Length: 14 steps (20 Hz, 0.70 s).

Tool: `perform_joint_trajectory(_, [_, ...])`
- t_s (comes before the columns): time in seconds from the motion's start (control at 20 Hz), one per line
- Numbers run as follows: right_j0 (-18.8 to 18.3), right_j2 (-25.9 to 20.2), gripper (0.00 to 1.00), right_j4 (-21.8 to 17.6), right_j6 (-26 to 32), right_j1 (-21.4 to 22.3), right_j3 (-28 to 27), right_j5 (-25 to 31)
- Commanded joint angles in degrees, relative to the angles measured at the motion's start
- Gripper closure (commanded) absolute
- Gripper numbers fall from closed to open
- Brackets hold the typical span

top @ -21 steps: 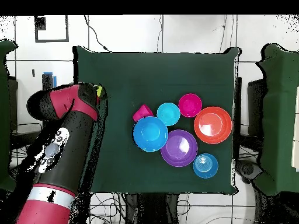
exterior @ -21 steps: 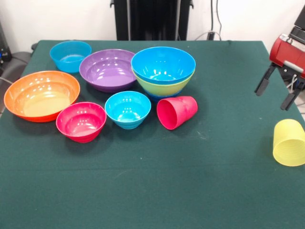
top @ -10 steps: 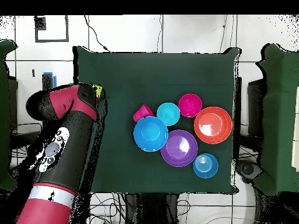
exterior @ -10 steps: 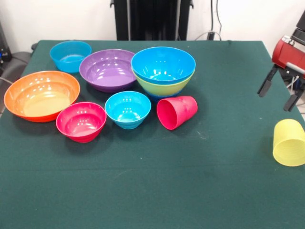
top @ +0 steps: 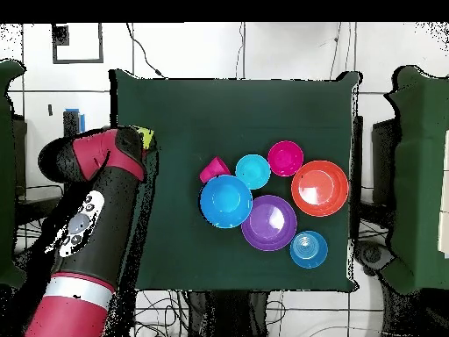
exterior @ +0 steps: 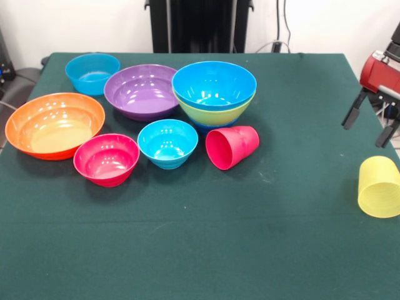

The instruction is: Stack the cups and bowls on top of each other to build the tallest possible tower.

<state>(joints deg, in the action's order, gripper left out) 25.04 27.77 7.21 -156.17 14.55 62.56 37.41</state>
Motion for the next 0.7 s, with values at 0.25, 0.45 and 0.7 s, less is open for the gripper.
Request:
perform_joint_trajectory(0.25, [-0.77,-10.41,0.00,-3.04,5.20,-2.66,0.54,-1.32])
perform_joint_trajectory(0.45, [-1.41,-12.28,0.00,-3.64,7.84,-1.34,1.93,-1.39])
perform_joint_trajectory(0.7, [-2.85,-15.07,0.00,-4.46,11.39,0.77,3.96,-0.47])
